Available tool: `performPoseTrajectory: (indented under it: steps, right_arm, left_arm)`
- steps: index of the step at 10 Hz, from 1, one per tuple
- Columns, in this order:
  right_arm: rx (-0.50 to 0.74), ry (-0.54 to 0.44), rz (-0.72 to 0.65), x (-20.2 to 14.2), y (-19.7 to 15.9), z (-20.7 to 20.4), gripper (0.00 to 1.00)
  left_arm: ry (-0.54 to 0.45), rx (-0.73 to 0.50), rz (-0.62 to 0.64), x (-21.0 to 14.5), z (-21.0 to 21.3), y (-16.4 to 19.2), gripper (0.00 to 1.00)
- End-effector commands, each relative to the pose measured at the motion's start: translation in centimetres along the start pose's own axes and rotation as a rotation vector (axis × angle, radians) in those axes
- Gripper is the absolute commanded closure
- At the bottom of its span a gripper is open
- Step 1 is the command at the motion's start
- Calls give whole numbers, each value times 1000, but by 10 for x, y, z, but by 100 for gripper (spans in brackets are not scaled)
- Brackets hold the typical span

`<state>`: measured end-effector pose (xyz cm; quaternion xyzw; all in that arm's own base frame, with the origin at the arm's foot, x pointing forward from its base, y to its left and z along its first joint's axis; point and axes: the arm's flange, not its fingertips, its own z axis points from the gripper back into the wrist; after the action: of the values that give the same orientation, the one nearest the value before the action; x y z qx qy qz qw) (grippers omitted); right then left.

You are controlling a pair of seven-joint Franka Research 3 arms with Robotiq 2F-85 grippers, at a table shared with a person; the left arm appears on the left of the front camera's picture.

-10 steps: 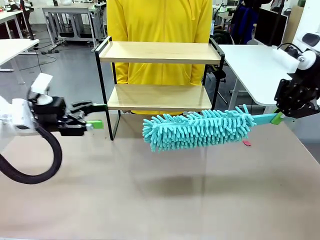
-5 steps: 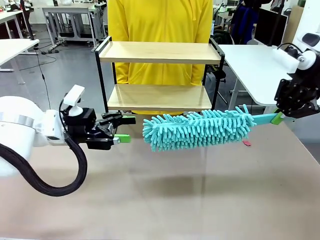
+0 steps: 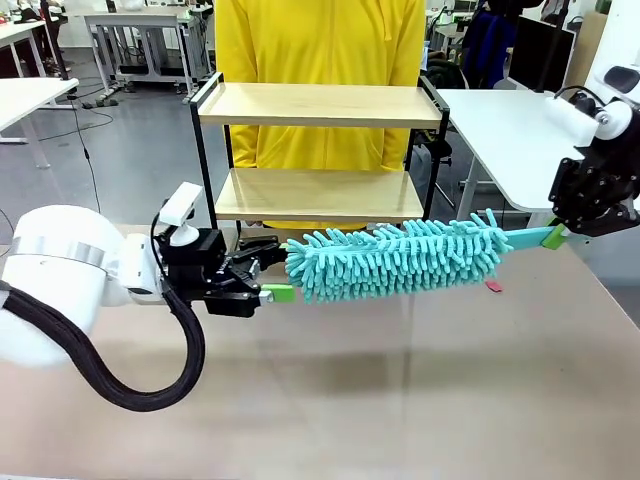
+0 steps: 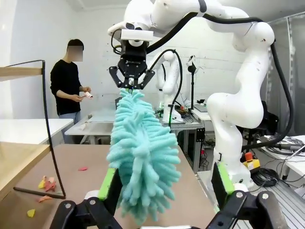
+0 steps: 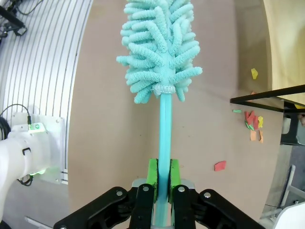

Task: Clean the shelf.
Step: Hand the Duster back to the human.

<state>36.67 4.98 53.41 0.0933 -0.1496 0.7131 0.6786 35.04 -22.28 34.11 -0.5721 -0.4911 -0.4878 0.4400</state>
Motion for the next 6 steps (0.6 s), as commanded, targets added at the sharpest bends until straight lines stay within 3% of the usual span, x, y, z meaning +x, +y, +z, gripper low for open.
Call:
performPoseTrajectory:
  steps: [1, 6]
  right_arm:
    - [-12, -36, 9, -1, -1, 1, 87]
    - [-12, -36, 9, -1, -1, 1, 87]
  left_arm:
    - [-18, 15, -32, -5, -22, -9, 0]
    - [-28, 9, -22, -23, -69, 0, 0]
